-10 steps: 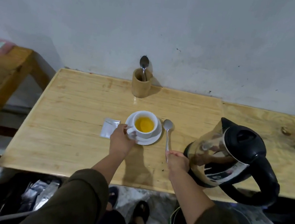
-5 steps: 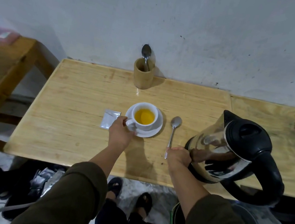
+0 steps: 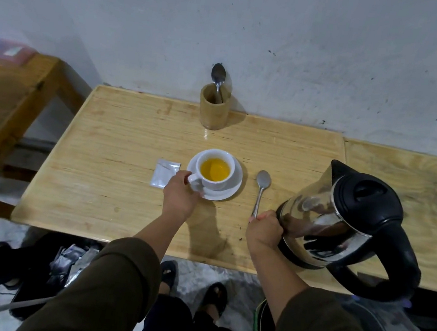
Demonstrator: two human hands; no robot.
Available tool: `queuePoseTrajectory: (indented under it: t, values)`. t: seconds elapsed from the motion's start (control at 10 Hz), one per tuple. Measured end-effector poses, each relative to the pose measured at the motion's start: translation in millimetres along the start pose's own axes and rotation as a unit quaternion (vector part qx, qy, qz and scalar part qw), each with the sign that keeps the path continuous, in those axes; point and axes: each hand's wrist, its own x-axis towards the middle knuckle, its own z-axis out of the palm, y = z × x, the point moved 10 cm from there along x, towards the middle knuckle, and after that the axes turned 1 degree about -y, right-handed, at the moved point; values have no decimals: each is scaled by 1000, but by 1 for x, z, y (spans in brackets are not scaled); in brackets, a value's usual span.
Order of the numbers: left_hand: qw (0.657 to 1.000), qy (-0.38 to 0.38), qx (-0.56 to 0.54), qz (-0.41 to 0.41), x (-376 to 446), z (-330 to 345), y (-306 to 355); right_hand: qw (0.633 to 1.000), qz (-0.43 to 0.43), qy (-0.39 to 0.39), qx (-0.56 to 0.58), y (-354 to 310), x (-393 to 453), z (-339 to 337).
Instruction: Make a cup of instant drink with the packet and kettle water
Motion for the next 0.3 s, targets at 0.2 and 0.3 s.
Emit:
queuePoseTrajectory:
  t: [0.2, 0.3]
  values:
    - [1000, -6, 12, 0, 7, -6, -6, 998, -25, 15, 47, -17, -10, -8]
    - [999, -5, 14, 31, 6, -12, -9, 994, -88, 9, 66, -32, -23, -7]
